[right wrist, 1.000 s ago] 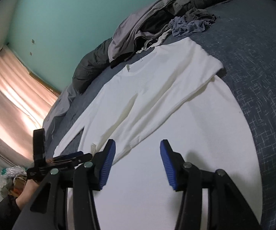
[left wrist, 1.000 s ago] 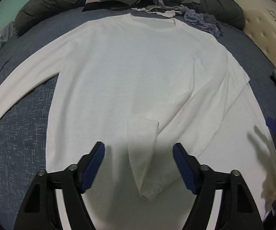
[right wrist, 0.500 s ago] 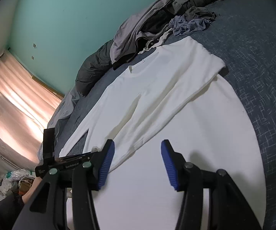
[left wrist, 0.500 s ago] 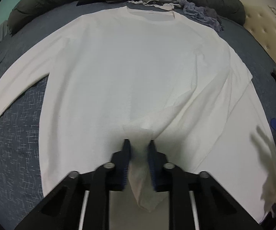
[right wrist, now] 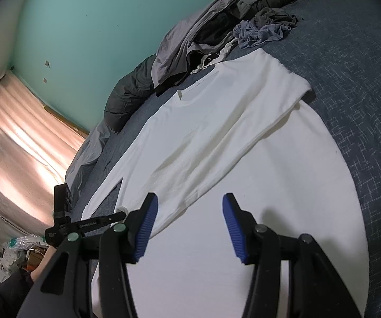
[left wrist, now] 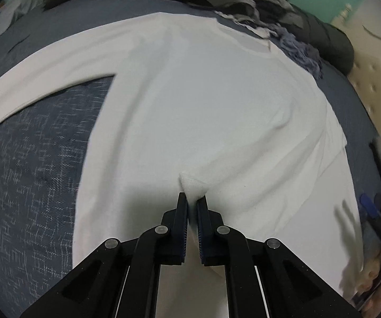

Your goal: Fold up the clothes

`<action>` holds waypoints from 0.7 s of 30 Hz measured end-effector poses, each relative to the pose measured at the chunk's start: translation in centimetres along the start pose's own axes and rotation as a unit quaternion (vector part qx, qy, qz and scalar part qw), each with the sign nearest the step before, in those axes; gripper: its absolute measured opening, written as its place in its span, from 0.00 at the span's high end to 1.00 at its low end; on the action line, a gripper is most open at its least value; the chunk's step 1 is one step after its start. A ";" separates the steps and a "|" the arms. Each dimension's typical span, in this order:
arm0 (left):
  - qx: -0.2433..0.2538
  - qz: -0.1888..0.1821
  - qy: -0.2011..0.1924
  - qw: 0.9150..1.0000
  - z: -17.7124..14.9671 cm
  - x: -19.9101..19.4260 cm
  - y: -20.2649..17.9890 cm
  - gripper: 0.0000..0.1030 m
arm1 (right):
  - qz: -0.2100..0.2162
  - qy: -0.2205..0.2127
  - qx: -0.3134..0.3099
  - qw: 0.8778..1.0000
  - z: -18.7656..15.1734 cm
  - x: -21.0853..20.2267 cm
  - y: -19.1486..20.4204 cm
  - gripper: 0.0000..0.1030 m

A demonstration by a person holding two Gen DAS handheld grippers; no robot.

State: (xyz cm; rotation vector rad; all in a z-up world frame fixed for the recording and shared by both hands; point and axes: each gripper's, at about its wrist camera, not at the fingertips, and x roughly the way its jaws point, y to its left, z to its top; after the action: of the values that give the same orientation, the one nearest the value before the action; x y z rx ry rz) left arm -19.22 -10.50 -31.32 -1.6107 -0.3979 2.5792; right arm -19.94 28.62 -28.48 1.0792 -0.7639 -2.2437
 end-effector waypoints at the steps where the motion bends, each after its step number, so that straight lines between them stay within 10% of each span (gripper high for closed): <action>1: -0.007 -0.001 -0.001 1.000 -0.1 -0.1 0.2 0.92 | 0.000 0.000 0.000 1.000 0.0 0.0 0.0 0.50; 12: -0.074 -0.056 -0.008 0.996 1.0 0.5 2.1 0.56 | -0.001 0.002 0.003 1.000 -0.1 0.2 -0.2 0.50; 21: -0.070 -0.058 -0.005 0.996 1.6 1.8 2.6 0.55 | -0.004 0.005 0.003 1.000 -0.2 0.6 -0.2 0.50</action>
State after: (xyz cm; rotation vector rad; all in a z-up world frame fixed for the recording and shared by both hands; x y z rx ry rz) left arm -21.29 -12.97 -32.91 -1.5658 -0.6672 2.5246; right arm -20.12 28.34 -29.04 1.0973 -0.7641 -2.2421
